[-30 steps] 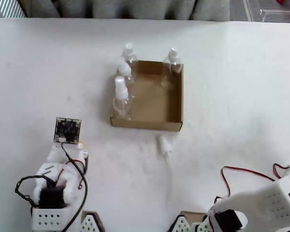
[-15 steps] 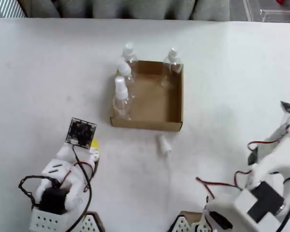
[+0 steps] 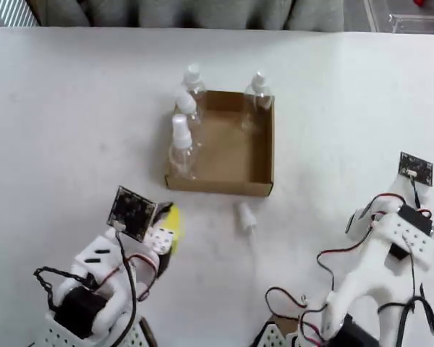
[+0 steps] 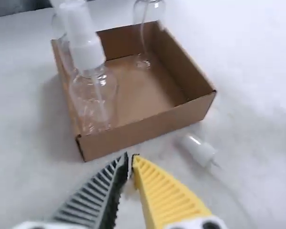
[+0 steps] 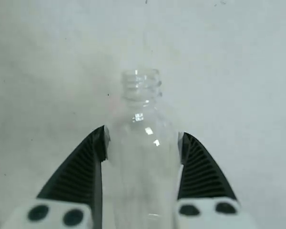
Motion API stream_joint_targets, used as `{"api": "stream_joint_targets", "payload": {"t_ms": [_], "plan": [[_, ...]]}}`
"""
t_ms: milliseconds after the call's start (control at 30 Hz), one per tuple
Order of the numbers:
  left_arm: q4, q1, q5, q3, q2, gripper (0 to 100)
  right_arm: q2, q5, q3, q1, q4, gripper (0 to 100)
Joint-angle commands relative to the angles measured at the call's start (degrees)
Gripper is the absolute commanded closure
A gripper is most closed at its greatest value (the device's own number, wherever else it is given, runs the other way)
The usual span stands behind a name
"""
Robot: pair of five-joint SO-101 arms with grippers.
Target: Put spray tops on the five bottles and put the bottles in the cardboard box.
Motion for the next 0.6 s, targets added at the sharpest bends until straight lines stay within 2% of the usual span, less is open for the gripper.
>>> {"api": "stream_joint_targets", "payload": {"t_ms": [0,200,567], "plan": [[-6.2,8.6,6.0,-1.8,-0.4,98,-4.0,-2.4,0.8,-1.0,-2.8,98.2],[-12.7,15.3,11.1,-0.8,6.5,98,-4.0,-4.5,2.2,-0.7,-6.0,98.2],[-22.5,15.6,22.2,-21.5,47.8,96,-4.0,-4.2,4.8,-0.6,-10.1,98.2]]}}
